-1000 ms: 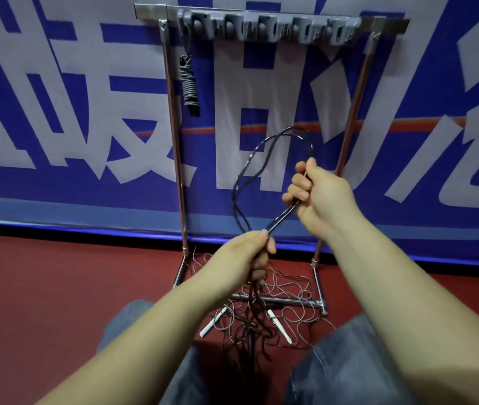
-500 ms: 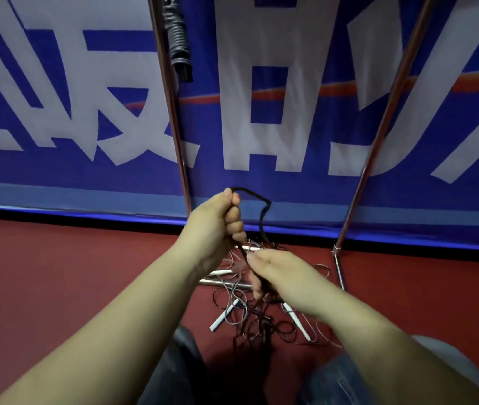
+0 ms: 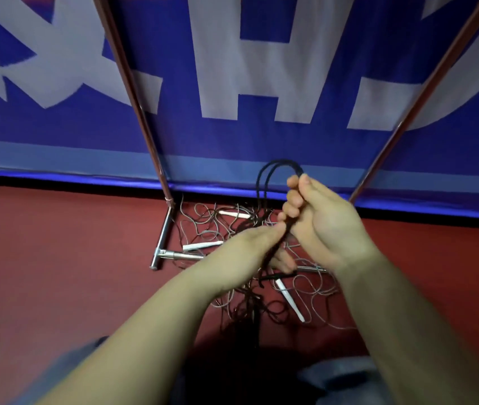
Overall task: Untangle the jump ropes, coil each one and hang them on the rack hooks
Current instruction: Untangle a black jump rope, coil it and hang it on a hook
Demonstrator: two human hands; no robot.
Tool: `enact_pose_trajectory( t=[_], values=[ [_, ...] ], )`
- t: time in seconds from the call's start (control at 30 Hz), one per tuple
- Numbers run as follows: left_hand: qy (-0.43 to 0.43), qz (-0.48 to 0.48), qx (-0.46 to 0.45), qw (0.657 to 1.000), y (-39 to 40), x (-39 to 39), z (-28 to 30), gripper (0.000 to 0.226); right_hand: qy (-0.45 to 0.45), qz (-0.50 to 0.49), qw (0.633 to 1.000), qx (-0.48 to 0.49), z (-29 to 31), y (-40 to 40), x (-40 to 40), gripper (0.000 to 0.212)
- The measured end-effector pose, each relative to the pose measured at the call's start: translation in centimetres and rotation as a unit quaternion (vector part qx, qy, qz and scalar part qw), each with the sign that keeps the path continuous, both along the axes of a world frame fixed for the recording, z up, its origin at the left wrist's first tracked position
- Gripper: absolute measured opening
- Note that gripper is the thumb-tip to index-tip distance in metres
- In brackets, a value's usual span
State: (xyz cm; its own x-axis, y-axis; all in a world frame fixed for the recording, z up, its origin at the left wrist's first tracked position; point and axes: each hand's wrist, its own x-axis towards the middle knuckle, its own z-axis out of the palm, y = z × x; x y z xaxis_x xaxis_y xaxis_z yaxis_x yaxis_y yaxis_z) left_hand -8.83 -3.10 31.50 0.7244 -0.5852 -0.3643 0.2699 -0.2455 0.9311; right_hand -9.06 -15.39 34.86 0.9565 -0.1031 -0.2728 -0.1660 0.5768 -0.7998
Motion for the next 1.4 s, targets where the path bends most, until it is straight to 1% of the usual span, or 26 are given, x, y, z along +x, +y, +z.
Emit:
enact_pose_trajectory(
  t=[0.03, 0.1, 0.13, 0.2, 0.23, 0.3, 0.37, 0.43, 0.47, 0.5, 0.57, 0.6, 0.63, 0.67, 0.7, 0.73, 0.8, 0.83, 0.9, 0.93, 1.0, 1.07, 1.13, 1.27, 1.33, 1.4],
  values=[
    [-0.043, -0.019, 0.023, 0.999, 0.3, 0.1, 0.0, 0.029, -0.006, -0.017, 1.000, -0.023, -0.3, -0.4, 0.5, 0.029],
    [-0.075, -0.029, 0.037, 0.996, 0.6, 0.8, -0.4, 0.026, -0.006, -0.029, 0.996, -0.087, -1.0, -1.0, 1.3, 0.029],
    [-0.051, -0.007, 0.019, 0.998, 0.5, 1.1, -0.4, 0.028, 0.000, -0.020, 0.992, -0.125, -1.3, -1.1, 1.5, 0.029],
    [0.032, 0.067, -0.049, 0.996, 0.0, 1.9, -0.5, 0.030, 0.028, 0.031, 0.980, -0.197, -1.8, -0.7, 1.6, 0.029],
    [0.074, 0.102, -0.102, 0.987, -0.2, 2.3, -0.5, 0.031, 0.046, 0.076, 0.968, -0.233, -2.1, -0.3, 1.4, 0.029],
    [0.144, 0.142, -0.202, 0.958, -0.3, 2.8, -0.3, 0.033, 0.075, 0.169, 0.940, -0.288, -2.5, 0.8, 0.9, 0.033],
    [0.195, 0.172, -0.269, 0.927, -0.1, 3.3, -0.1, 0.035, 0.101, 0.221, 0.924, -0.296, -2.6, 1.4, 0.7, 0.043],
    [0.221, 0.211, -0.299, 0.904, 0.1, 3.7, 0.2, 0.033, 0.102, 0.250, 0.919, -0.287, -2.6, 1.2, 0.5, 0.047],
    [0.221, 0.241, -0.311, 0.892, 0.3, 3.9, 0.3, 0.032, 0.087, 0.270, 0.910, -0.303, -2.8, 0.9, 0.4, 0.045],
    [0.217, 0.279, -0.322, 0.878, 0.3, 4.0, 0.4, 0.031, 0.067, 0.294, 0.892, -0.338, -3.0, 0.6, 0.3, 0.042],
    [0.187, 0.353, -0.327, 0.856, 0.5, 4.3, 0.4, 0.030, 0.029, 0.328, 0.843, -0.426, -3.4, 0.3, 0.0, 0.029],
    [0.168, 0.379, -0.321, 0.852, 0.6, 4.4, 0.2, 0.029, 0.016, 0.332, 0.821, -0.463, -3.6, 0.2, -0.1, 0.021],
    [0.155, 0.393, -0.309, 0.852, 0.8, 4.5, 0.2, 0.029, 0.011, 0.326, 0.808, -0.491, -3.7, 0.2, -0.1, 0.016],
    [0.143, 0.395, -0.292, 0.859, 1.0, 4.6, 0.1, 0.029, 0.005, 0.312, 0.805, -0.504, -3.6, 0.2, 0.0, 0.015],
    [0.132, 0.382, -0.269, 0.874, 1.1, 4.6, 0.1, 0.030, 0.001, 0.290, 0.820, -0.493, -3.5, 0.3, 0.0, 0.020],
    [0.119, 0.355, -0.239, 0.896, 1.2, 4.6, 0.2, 0.032, 0.003, 0.263, 0.852, -0.453, -3.3, 0.4, 0.2, 0.024],
    [0.109, 0.272, -0.173, 0.940, 1.2, 4.4, -0.1, 0.040, 0.022, 0.190, 0.921, -0.340, -2.6, 0.3, 0.5, 0.024],
    [0.110, 0.219, -0.134, 0.960, 1.2, 4.1, -0.2, 0.044, 0.031, 0.149, 0.947, -0.283, -2.4, 0.1, 0.7, 0.021],
    [0.086, 0.097, -0.044, 0.991, 1.0, 3.3, -0.5, 0.048, 0.043, 0.075, 0.981, -0.171, -2.2, -0.5, 1.2, 0.019],
    [0.071, 0.038, -0.012, 0.997, 0.9, 2.7, -0.5, 0.045, 0.045, 0.041, 0.991, -0.118, -2.0, -0.8, 1.4, 0.018],
    [0.065, -0.040, 0.001, 0.997, 0.6, 2.0, -0.2, 0.035, 0.041, -0.020, 0.997, -0.057, -1.9, -1.5, 1.7, 0.017],
    [0.060, -0.062, -0.017, 0.996, 0.5, 1.8, -0.1, 0.029, 0.038, -0.067, 0.996, -0.037, -2.0, -2.0, 1.8, 0.016],
    [0.040, -0.079, -0.024, 0.996, 0.4, 1.8, -0.2, 0.029, 0.037, -0.084, 0.995, -0.039, -2.4, -2.4, 1.9, 0.015],
    [-0.004, -0.140, 0.015, 0.990, 0.3, 1.6, -0.3, 0.028, 0.041, -0.090, 0.992, -0.081, -3.0, -2.5, 2.0, 0.014],
    [0.019, -0.100, -0.006, 0.995, 0.2, 1.7, -0.2, 0.025, 0.056, -0.079, 0.990, -0.098, -3.1, -2.7, 2.0, 0.015],
    [0.061, 0.011, -0.062, 0.996, 0.3, 2.2, -0.1, 0.026, 0.095, -0.019, 0.985, -0.143, -3.2, -2.6, 2.0, 0.021]
  ],
)
